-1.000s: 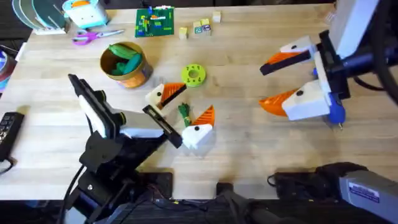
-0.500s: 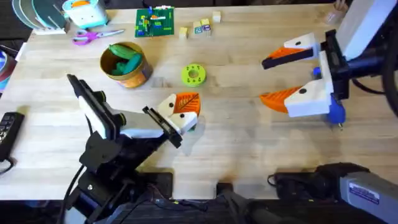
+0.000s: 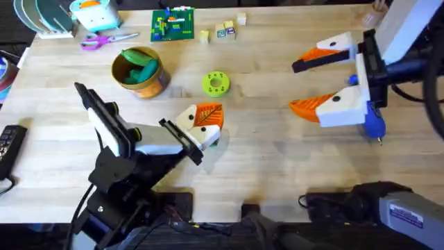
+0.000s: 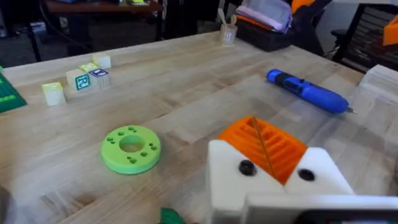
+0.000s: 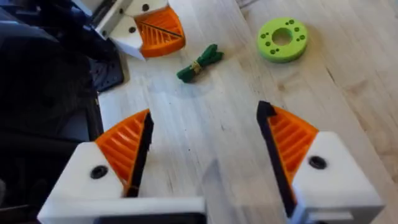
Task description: Pick up the gripper from the table and insert it into the empty holder that is missing its gripper. Then pick up a screw, insert it into the mounting hole, and use the screwdriver to tighten it. Finally, clean up the table by picking up the vegetable and placing it into the bucket.
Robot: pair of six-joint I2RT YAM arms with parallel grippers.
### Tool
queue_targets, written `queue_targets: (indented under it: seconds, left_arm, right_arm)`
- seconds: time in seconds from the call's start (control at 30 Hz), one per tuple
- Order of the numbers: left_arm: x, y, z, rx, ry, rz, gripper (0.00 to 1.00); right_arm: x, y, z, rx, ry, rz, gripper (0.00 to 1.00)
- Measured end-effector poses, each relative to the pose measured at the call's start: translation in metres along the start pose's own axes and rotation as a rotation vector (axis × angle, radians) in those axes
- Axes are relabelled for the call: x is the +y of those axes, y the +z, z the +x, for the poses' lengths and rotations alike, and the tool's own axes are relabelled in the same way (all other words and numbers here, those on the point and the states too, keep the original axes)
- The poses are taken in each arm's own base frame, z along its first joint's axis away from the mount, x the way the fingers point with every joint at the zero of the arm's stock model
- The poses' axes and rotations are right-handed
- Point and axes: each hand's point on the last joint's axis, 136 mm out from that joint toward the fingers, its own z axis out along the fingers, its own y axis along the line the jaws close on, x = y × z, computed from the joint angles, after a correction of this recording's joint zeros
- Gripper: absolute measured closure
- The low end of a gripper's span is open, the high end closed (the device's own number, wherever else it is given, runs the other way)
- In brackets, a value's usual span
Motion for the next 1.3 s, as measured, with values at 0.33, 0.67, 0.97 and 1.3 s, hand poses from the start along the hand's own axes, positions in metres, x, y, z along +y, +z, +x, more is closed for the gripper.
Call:
queue_targets:
  seconds: [0.33, 0.67, 0.97, 1.3]
  left_arm:
    - [0.000, 0.000, 0.000, 0.000, 0.074, 0.000, 0.995]
    - [0.000, 0.000, 0.000, 0.000, 0.084, 0.000, 0.995]
    - [0.000, 0.000, 0.000, 0.000, 0.084, 0.000, 0.995]
    - [0.000, 0.000, 0.000, 0.000, 0.084, 0.000, 0.995]
  right_arm:
    - [-0.058, -0.026, 0.019, 0.047, 0.174, 0.265, 0.008]
    - [-0.128, -0.134, 0.109, 0.151, 0.645, 0.806, 0.009]
    - [-0.152, -0.159, 0.172, 0.370, 0.796, 0.941, 0.007]
    - [-0.186, -0.137, 0.223, 0.480, 0.890, 0.858, 0.007]
